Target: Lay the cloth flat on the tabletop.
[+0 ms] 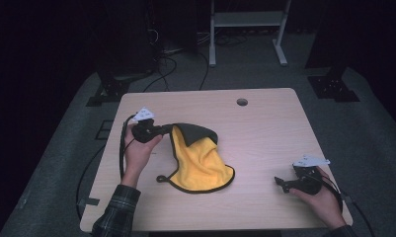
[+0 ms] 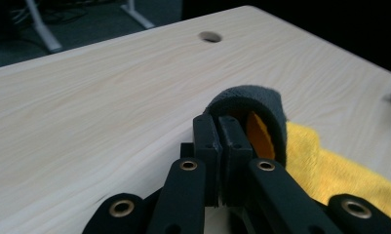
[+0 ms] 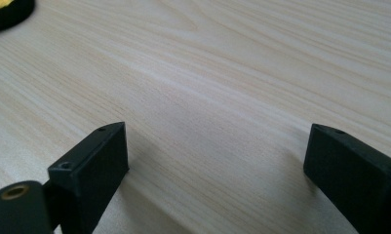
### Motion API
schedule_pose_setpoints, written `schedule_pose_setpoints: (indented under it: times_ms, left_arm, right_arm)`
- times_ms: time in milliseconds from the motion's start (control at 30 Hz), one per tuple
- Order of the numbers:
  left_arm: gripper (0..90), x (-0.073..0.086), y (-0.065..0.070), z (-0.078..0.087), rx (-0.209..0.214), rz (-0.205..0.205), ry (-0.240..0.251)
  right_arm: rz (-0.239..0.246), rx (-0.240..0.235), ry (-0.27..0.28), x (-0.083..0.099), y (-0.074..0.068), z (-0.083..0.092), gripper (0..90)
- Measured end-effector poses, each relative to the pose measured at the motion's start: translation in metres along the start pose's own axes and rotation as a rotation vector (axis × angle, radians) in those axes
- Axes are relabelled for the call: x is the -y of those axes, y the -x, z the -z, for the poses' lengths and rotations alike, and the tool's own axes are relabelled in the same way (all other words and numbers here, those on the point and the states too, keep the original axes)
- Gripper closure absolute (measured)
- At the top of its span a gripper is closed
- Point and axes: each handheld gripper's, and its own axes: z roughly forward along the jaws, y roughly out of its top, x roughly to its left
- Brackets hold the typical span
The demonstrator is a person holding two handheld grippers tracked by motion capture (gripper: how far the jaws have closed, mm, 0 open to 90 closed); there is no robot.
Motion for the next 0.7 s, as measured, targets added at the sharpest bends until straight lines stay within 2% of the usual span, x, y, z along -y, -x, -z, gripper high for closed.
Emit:
schedule_pose_setpoints:
  times_ms: [67, 133, 167, 233, 267, 300, 367, 433, 467, 500, 533, 567, 633, 700]
  left_arm:
    - [87.9, 0.009, -0.012, 0.008, -0.053, 0.007, -0.029]
    - [87.9, 0.013, -0.015, 0.009, -0.066, 0.014, -0.045]
    - [87.7, 0.023, -0.021, 0.010, -0.097, 0.022, -0.091]
    - [87.6, 0.028, -0.024, 0.009, -0.104, 0.028, -0.103]
    - [87.5, 0.038, -0.029, 0.009, -0.116, 0.039, -0.141]
    - [87.3, 0.038, -0.029, 0.009, -0.116, 0.039, -0.141]
    - [84.2, 0.049, -0.033, 0.008, -0.123, 0.057, -0.166]
    - [75.0, 0.051, -0.034, 0.010, -0.136, 0.051, -0.169]
    - [75.0, 0.052, -0.034, 0.012, -0.138, 0.055, -0.157]
    - [66.3, 0.053, -0.032, 0.016, -0.144, 0.065, -0.141]
    - [62.8, 0.054, -0.031, 0.019, -0.148, 0.057, -0.142]
    - [60.6, 0.054, -0.031, 0.019, -0.148, 0.057, -0.142]
    - [57.8, 0.057, -0.027, 0.022, -0.144, 0.053, -0.139]
    - [54.7, 0.062, -0.020, 0.025, -0.136, 0.049, -0.139]
  right_arm:
    - [-0.004, 0.003, 0.002, 0.000, 0.000, 0.000, 9.5]
    - [-0.005, 0.006, 0.004, 0.000, 0.000, 0.001, 11.7]
    - [-0.005, 0.006, 0.014, 0.001, 0.001, 0.002, 14.6]
    - [-0.004, 0.005, 0.013, 0.001, 0.002, 0.003, 16.7]
    - [0.002, -0.002, 0.005, -0.001, 0.003, 0.005, 26.9]
    - [0.002, -0.002, 0.005, -0.001, 0.003, 0.005, 26.9]
    - [0.001, -0.024, 0.000, -0.004, 0.000, 0.007, 31.4]
    - [0.010, -0.027, 0.010, -0.006, -0.002, 0.007, 32.0]
    - [0.015, -0.035, 0.019, -0.008, -0.004, 0.008, 32.2]
    - [0.019, -0.061, 0.042, -0.012, -0.009, 0.010, 33.6]
    - [0.021, -0.074, 0.055, -0.014, -0.012, 0.010, 34.4]
    - [0.021, -0.074, 0.055, -0.014, -0.012, 0.010, 34.4]
    - [0.018, -0.118, 0.074, -0.020, -0.019, 0.010, 36.8]
    - [0.035, -0.164, 0.098, -0.028, -0.031, 0.008, 39.4]
